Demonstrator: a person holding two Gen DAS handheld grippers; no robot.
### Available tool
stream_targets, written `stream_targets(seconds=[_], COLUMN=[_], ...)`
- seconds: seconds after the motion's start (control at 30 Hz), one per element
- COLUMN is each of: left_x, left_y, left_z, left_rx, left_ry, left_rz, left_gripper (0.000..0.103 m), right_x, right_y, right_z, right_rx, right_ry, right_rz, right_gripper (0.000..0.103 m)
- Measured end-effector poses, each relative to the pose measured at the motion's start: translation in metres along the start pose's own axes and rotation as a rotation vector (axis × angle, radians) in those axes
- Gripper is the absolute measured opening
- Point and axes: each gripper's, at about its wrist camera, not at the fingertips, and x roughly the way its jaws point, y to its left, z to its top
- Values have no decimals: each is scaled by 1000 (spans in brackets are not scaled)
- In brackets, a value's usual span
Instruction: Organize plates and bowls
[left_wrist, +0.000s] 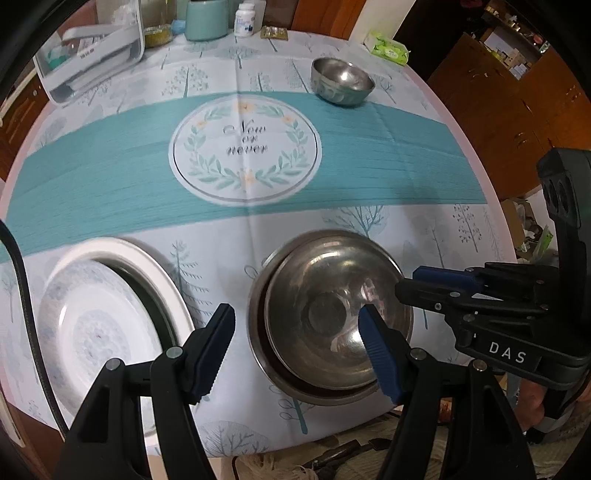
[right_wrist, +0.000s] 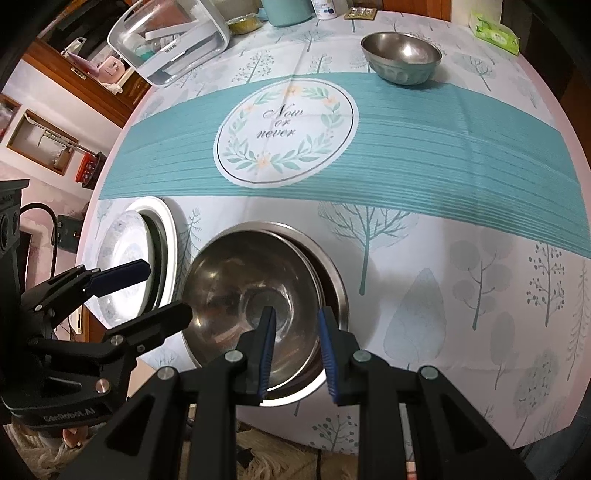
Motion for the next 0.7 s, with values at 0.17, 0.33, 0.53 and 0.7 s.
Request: stream_targets(seconds=[0.17, 0.33, 0.53, 0.7], left_x=[-16, -35, -59, -71], left_y=[1, 2, 3, -3], left_z=[17, 45, 85, 121], left_rx=[18, 40, 55, 80], left_ry=[-49, -121, -207, -267], left_rz=[20, 51, 64, 76], left_gripper=[68, 68, 73, 75], right_x=[-9, -26, -50, -74], right_y=[-5, -12, -21, -31], right_z=[9, 23, 48, 74], right_rx=[11, 23, 37, 58], right_ry=[-38, -98, -185, -267], right_rz=[4, -6, -18, -40], right_gripper=[24, 24, 24, 24])
